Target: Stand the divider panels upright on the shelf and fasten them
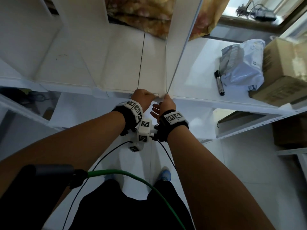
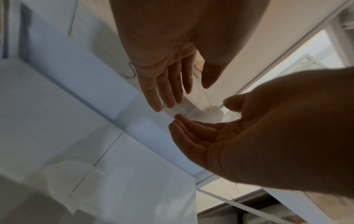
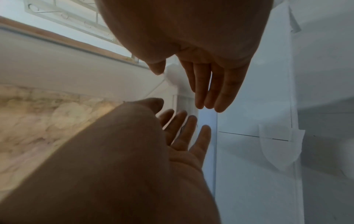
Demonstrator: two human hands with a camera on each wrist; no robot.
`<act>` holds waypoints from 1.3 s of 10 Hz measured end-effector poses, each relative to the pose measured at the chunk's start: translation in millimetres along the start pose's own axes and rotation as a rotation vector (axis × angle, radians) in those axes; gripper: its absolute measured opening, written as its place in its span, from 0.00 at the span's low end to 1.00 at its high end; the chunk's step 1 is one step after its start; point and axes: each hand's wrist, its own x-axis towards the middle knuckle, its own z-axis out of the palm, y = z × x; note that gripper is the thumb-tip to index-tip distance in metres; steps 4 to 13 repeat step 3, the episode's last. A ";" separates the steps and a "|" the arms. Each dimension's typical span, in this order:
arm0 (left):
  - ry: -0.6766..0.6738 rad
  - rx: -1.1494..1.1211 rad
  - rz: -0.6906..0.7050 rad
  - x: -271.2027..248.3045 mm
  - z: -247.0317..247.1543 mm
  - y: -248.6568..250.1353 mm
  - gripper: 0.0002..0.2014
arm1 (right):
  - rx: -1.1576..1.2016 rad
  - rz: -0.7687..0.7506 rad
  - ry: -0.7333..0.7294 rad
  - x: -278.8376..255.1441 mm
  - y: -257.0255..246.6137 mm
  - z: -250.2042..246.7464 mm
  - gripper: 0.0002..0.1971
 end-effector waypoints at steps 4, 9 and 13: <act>0.008 0.525 0.397 -43.0 -83.8 51.8 0.10 | -0.572 -0.273 0.029 -53.8 15.5 49.8 0.29; 0.008 0.525 0.397 -43.0 -83.8 51.8 0.10 | -0.572 -0.273 0.029 -53.8 15.5 49.8 0.29; 0.008 0.525 0.397 -43.0 -83.8 51.8 0.10 | -0.572 -0.273 0.029 -53.8 15.5 49.8 0.29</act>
